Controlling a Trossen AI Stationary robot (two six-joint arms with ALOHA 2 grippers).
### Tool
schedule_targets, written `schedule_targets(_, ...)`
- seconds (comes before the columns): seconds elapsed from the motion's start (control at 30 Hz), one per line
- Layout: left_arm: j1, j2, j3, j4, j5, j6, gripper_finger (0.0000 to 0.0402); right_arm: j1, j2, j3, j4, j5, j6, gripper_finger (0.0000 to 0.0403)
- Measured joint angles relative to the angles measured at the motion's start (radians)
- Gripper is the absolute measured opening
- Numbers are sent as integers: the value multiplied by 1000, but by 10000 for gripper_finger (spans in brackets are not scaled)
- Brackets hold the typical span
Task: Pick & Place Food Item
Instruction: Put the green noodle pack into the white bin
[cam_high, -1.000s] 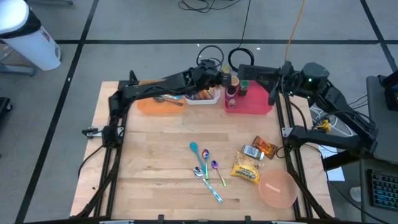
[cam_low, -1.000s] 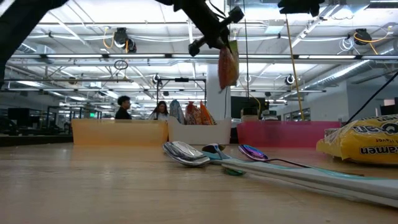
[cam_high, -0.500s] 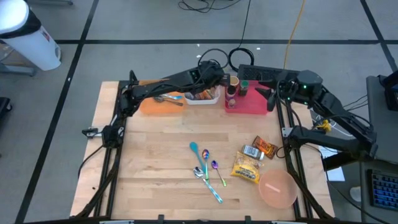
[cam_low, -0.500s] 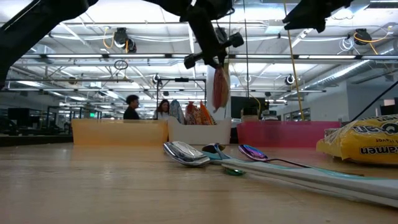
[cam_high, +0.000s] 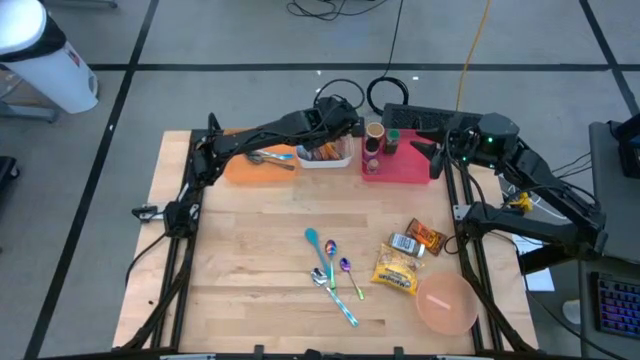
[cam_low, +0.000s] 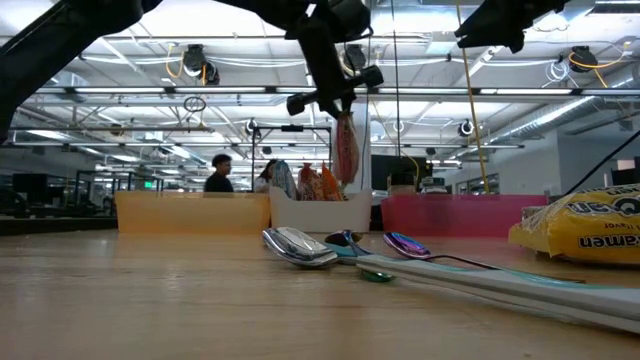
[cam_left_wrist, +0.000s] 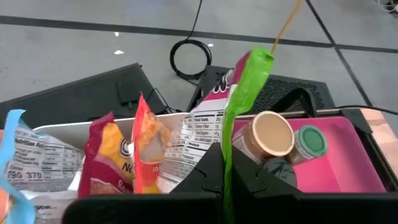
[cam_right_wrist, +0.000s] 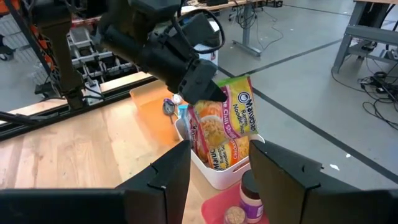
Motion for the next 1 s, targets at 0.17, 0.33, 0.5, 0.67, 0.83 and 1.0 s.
schedule_targets(0.17,8,21,-1,-15,5,-14,0,0,0,0,0,0,1,155)
schedule_targets(0.33,4,43,-1,-16,6,-54,0,0,0,0,0,-1,1,155)
schedule_targets(0.5,3,53,-2,-14,2,-68,0,0,0,0,0,-1,1,155)
schedule_targets(0.67,7,75,-1,-9,2,-86,0,0,0,0,0,-1,1,155)
schedule_targets(0.83,10,89,-8,4,18,-111,0,1,0,0,0,-1,2,155)
schedule_targets(1.0,16,114,-11,8,33,-110,0,0,5,0,2,-1,27,155)
